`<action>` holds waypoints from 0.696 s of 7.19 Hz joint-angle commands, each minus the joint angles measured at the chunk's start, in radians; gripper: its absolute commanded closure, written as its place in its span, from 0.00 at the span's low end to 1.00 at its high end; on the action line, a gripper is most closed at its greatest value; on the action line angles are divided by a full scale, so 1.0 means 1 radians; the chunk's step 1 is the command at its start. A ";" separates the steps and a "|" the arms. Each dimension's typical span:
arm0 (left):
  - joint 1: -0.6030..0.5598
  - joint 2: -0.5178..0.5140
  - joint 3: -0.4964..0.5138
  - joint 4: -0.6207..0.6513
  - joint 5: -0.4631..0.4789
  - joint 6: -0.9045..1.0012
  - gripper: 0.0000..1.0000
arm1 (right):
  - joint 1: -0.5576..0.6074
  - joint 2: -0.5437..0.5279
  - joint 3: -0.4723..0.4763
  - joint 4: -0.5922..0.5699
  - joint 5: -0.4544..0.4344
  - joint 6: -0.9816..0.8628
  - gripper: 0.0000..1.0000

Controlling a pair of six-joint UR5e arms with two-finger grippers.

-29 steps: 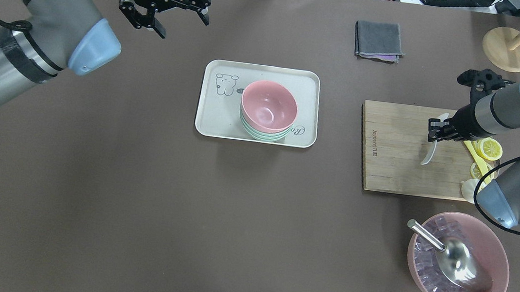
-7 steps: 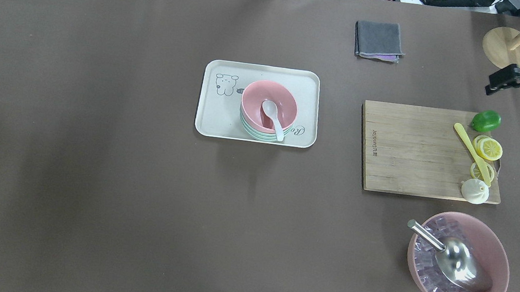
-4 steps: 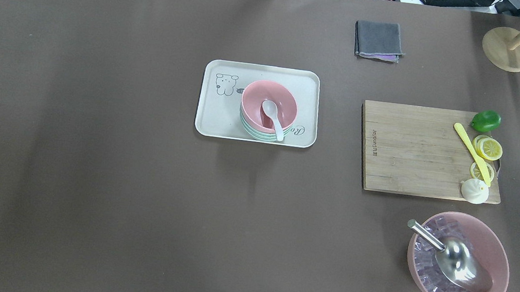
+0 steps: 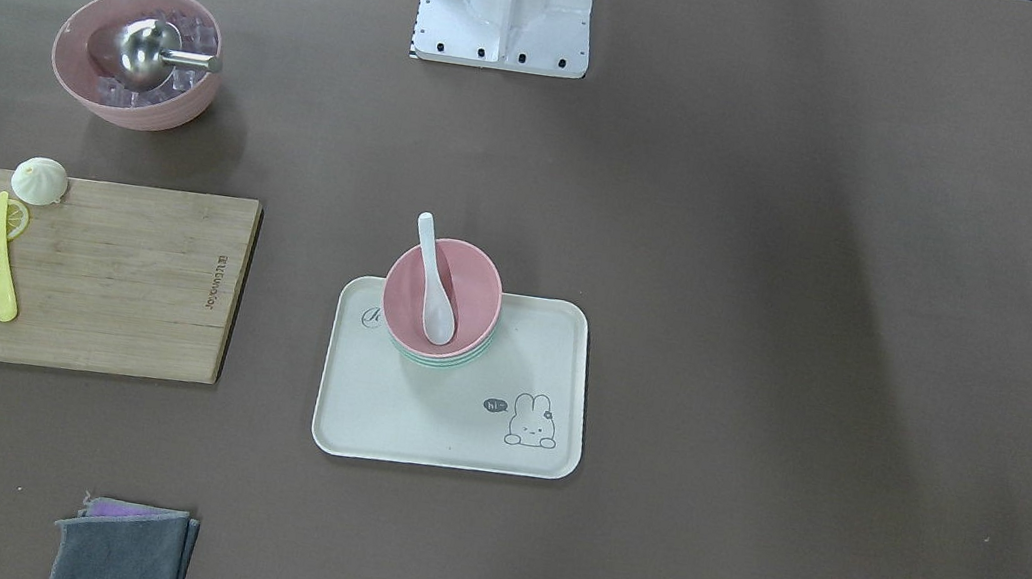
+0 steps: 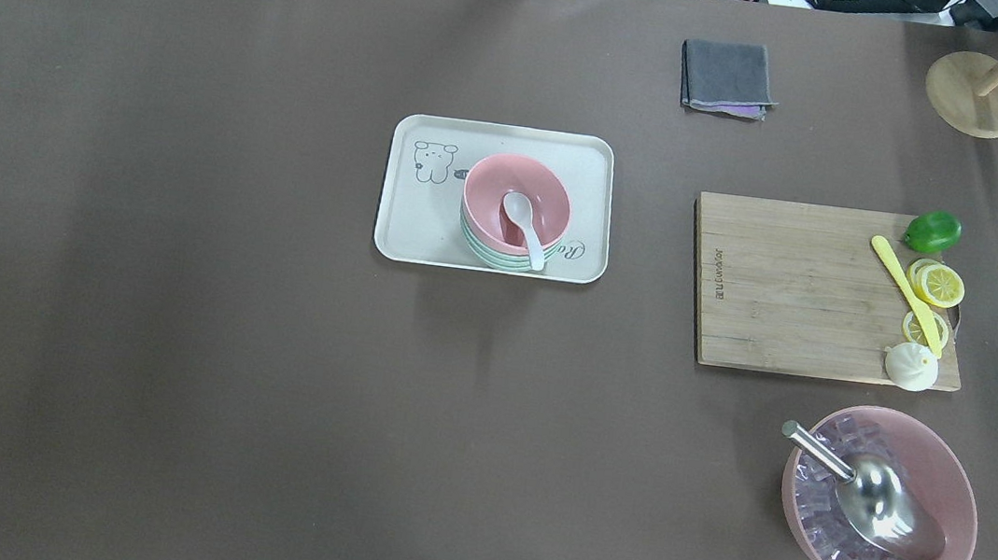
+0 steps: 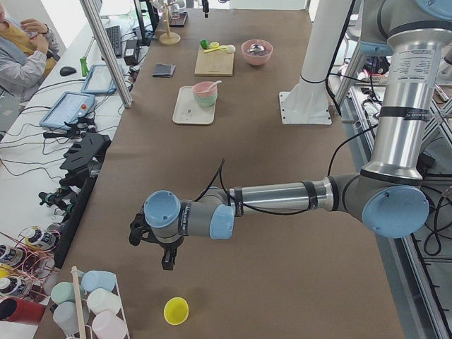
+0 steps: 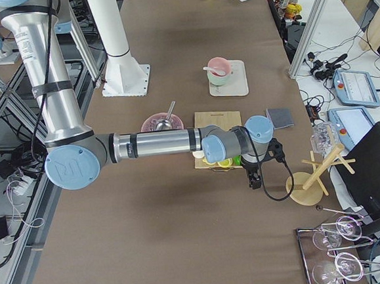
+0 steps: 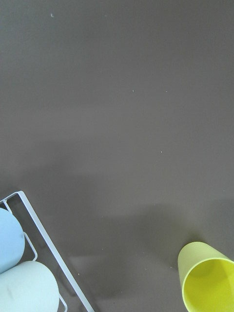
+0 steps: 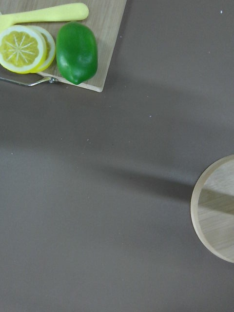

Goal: Stack pink bowl on green and place spoon

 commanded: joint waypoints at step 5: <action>0.001 0.009 -0.075 0.010 -0.043 -0.124 0.02 | 0.000 -0.031 0.001 0.002 0.000 -0.010 0.00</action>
